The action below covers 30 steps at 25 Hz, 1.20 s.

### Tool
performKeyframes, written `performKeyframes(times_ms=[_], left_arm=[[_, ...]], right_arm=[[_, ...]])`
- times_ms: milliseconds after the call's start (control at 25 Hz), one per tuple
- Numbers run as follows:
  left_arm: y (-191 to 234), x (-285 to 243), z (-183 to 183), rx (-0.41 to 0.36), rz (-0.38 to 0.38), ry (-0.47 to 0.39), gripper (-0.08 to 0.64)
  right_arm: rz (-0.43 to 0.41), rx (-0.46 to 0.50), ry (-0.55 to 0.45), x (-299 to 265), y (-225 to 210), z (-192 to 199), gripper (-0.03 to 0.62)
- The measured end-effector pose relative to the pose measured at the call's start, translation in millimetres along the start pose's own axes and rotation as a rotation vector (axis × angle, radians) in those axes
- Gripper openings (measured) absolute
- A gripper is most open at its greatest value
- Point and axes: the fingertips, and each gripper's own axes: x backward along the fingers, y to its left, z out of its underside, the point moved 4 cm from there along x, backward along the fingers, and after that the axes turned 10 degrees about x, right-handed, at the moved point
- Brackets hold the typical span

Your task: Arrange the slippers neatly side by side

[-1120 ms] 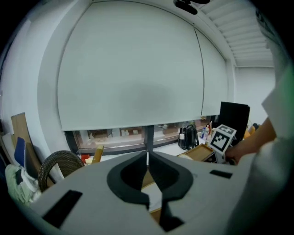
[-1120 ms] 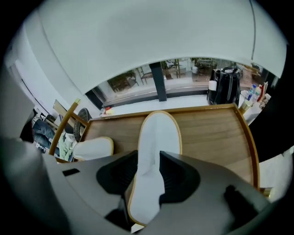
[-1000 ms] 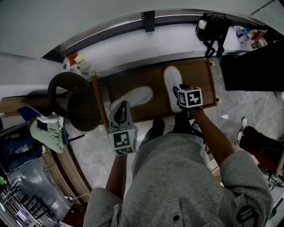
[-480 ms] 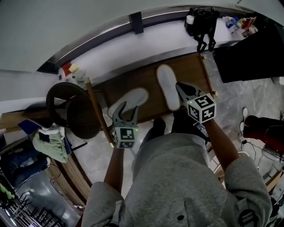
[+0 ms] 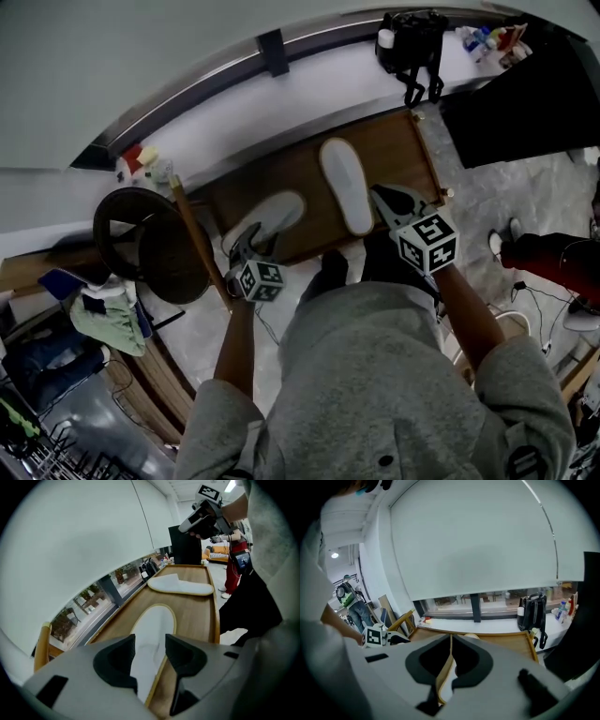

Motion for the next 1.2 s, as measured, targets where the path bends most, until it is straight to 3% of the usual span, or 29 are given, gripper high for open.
performKeyframes(times_ms=[280,560,680,960,1200], left_arm=[[2,-15,8,-0.014,0.009,0.054,0.175],[2,-22,5,-0.101,0.028,0.075,0.097],[3,-23,4,-0.078,0.031,0.085,0.059],[8,-19,-10,0.124,0.023,0.073,0.034],[11,-13,-26,0.425,-0.018,0.082,0.031]], right_arm=[[0.001,0.011,0.025,7,1,10,0.034],[-0.002,0.015,0.033,9,0,13,0.034],[-0.007,0.019,0.040,6,3,12,0.034],[-0.013,0.023,0.040,4,7,11,0.034],[-0.005,0.017,0.034,5,3,12,0.034]])
